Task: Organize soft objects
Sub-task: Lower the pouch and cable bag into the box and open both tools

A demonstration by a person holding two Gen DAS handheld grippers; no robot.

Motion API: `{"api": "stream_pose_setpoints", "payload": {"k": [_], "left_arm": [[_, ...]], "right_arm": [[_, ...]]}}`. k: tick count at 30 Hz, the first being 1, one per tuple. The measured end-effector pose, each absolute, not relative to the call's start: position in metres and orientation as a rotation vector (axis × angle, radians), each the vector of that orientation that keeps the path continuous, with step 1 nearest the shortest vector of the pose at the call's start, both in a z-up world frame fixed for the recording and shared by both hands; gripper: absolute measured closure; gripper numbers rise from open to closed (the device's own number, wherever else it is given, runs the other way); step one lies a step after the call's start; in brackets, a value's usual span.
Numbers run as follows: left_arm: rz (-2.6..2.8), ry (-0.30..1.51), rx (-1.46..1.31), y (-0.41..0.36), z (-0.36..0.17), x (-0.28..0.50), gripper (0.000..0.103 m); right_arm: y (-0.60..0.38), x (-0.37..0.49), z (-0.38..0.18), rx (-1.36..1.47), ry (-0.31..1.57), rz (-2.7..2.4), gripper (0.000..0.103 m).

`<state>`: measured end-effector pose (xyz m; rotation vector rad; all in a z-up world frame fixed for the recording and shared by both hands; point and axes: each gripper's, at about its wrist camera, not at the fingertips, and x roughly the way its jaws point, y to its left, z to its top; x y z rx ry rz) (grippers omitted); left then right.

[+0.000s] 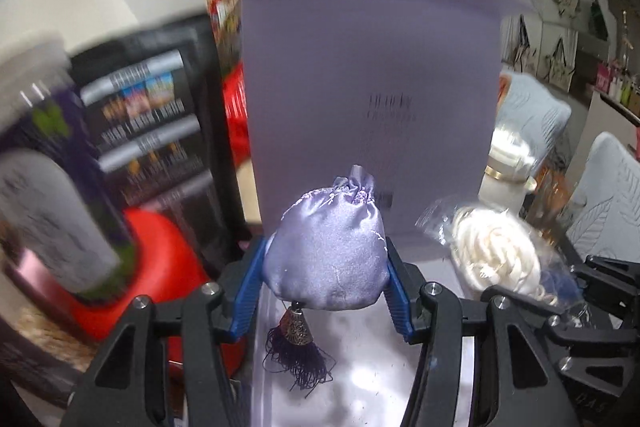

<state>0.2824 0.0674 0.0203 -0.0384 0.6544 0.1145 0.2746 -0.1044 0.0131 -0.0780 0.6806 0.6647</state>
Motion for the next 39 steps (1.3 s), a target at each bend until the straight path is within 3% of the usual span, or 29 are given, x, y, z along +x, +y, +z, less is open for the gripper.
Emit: {"api": "stream_pose_setpoints", "payload": {"k": [21,25,27,31,33,35,36,39], "left_arm": [[0.141,0.816,0.010,0.059,-0.030,0.312,0.049],[0.143,0.805,0.007,0.062,-0.028,0.314,0.049],[0.130,0.793,-0.003,0.065,-0.026,0.314,0.049],[0.111,0.801,-0.033,0.067,-0.022,0.314,0.047],[0.131,0.805,-0.025,0.067,-0.021,0.314,0.041],[0.139,0.805,-0.025,0.067,-0.021,0.314,0.015],[0.140,0.801,-0.026,0.067,-0.020,0.314,0.009],[0.137,0.788,-0.017,0.062,-0.013,0.310,0.004]], "right_arm": [[-0.095,0.310,-0.035,-0.105,0.815,0.589,0.065],[-0.096,0.310,-0.034,-0.109,0.818,0.585,0.054],[-0.097,0.310,-0.032,-0.109,0.817,0.578,0.044],[-0.102,0.305,-0.028,-0.113,0.804,0.569,0.042],[-0.103,0.303,-0.025,-0.110,0.801,0.563,0.037],[-0.106,0.300,-0.021,-0.114,0.789,0.553,0.034],[-0.107,0.298,-0.019,-0.118,0.781,0.546,0.034],[-0.111,0.292,-0.015,-0.133,0.761,0.528,0.032]]}}
